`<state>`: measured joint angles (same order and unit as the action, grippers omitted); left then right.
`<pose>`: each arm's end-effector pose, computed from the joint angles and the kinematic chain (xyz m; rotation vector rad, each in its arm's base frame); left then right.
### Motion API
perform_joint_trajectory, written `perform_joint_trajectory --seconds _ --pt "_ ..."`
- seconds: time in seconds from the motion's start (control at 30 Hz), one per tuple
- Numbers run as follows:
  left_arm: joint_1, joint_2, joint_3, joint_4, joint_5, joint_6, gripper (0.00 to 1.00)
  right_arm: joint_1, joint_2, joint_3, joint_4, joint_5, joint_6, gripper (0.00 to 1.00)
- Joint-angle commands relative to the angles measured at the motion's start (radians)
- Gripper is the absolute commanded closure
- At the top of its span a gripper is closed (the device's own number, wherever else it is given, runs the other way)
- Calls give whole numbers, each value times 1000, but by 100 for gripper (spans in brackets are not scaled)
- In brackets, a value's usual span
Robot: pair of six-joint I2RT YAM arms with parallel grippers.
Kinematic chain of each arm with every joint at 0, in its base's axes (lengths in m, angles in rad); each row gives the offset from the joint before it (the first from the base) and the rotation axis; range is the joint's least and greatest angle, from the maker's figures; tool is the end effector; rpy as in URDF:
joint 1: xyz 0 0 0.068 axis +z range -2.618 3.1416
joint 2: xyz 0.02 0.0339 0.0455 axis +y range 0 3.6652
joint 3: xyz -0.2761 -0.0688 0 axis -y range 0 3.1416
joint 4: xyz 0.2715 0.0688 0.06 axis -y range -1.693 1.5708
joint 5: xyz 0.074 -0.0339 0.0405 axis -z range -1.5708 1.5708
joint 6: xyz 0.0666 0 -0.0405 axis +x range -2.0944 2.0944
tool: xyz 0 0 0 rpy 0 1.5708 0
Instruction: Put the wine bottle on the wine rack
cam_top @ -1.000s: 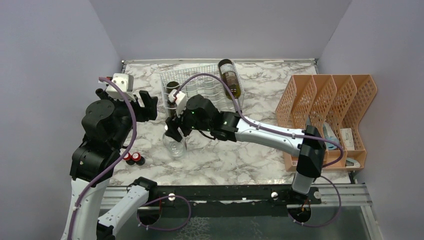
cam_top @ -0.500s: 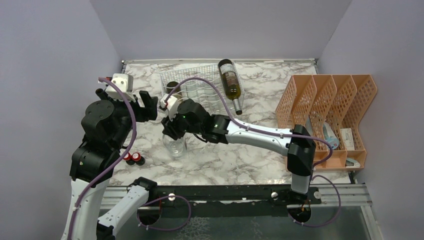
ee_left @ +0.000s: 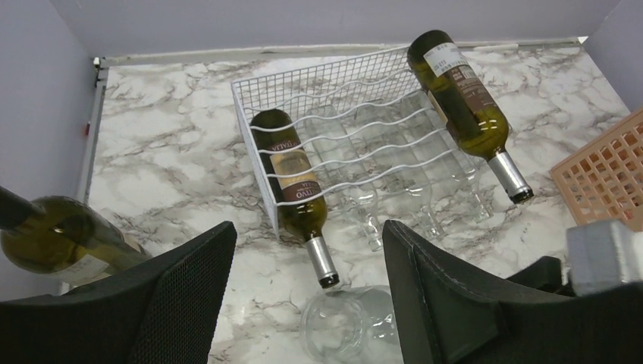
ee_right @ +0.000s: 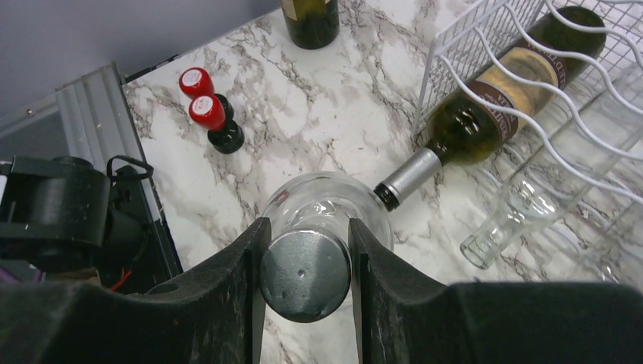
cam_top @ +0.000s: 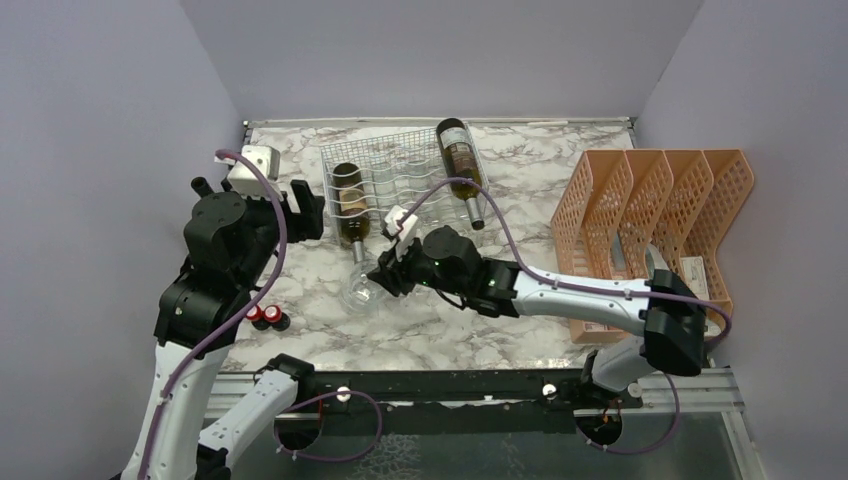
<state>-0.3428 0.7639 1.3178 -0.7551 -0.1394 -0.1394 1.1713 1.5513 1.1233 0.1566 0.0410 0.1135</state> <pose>0.1511 -0.0441 0.4704 0.0794 1.7737 -0.2255 0.1666 0.3876 0.2938 -0.9480 1.6817 0.8469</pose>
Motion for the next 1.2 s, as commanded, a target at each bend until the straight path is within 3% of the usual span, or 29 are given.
perform_joint_trajectory --seconds 0.0,0.23,0.5,0.73,1.17 --pt "-2 9 -66 46 59 -49 24 8 -110 -146 -53 2 69 99" --pt "-2 20 -244 126 192 -153 24 7 -282 -274 -191 14 118 99" --pt "-2 73 -415 203 270 -241 23 7 -343 -324 -333 -14 146 99" --pt "-3 138 -523 220 237 -310 20 5 -312 -325 -425 -52 148 99" --pt "-3 265 -665 288 263 -377 20 -10 -137 -333 -409 -95 111 99"
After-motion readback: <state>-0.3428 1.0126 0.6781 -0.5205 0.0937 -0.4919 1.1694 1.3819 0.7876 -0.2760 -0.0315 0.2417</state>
